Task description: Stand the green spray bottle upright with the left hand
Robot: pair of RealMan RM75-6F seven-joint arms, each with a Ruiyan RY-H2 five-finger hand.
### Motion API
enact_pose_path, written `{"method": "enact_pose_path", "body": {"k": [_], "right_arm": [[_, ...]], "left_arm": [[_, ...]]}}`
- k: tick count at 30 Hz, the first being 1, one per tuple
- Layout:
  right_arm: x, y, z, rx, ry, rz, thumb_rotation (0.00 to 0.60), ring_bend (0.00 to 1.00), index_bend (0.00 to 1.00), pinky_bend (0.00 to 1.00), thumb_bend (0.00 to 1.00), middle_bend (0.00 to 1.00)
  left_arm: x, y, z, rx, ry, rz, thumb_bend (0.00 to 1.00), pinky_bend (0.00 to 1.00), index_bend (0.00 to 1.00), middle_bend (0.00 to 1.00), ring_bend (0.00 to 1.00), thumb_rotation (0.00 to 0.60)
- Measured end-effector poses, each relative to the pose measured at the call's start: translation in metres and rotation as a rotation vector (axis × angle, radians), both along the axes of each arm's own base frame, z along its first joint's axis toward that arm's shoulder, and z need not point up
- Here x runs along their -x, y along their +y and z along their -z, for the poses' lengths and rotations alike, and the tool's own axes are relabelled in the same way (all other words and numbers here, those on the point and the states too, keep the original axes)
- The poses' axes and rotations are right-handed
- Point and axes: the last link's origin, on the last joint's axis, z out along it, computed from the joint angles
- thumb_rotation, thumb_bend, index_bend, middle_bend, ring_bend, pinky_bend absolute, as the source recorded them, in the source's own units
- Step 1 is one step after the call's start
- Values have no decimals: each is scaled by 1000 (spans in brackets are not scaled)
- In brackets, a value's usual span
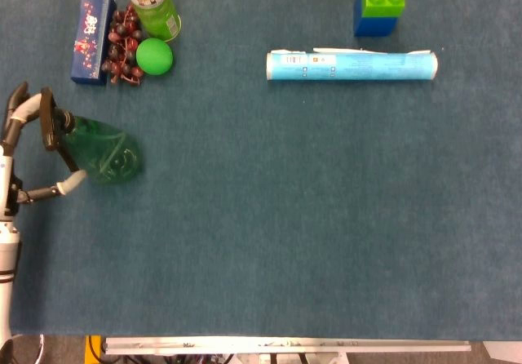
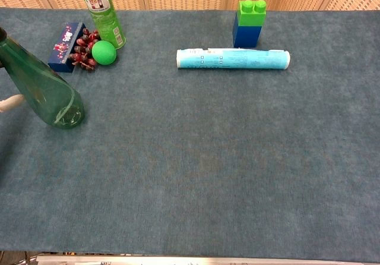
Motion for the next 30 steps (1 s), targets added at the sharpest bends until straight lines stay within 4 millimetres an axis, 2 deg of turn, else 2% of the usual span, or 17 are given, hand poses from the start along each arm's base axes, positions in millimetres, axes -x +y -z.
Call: {"method": "enact_pose_path", "body": {"k": [10, 19, 22, 24, 25, 30], "right_arm": [[0, -1, 1, -5, 5, 4, 600, 255, 485, 359, 96, 338], [0, 0, 1, 0, 4, 3, 600, 255, 485, 359, 96, 338], [-1, 0, 1, -3, 5, 2, 600, 255, 485, 359, 96, 338], [-1, 0, 1, -3, 6, 2, 600, 255, 485, 359, 96, 338], [-1, -1, 1, -3, 6, 2, 600, 255, 485, 359, 96, 338], [-1, -1, 2, -5, 8, 3, 600, 255, 484, 359, 96, 338]], "left_arm": [[16, -2, -18, -25, 8, -62, 0, 154, 183, 6, 52, 600], [21, -4, -33, -79, 22, -77, 1, 154, 278, 113, 80, 600], [21, -4, -37, -103, 21, -81, 119, 170, 327, 164, 102, 600], [21, -3, -40, -119, 24, -82, 243, 209, 381, 216, 147, 600], [21, -3, -41, -126, 29, -84, 274, 232, 405, 241, 173, 600], [19, 0, -45, -159, 82, -95, 333, 347, 547, 406, 297, 600]]}}
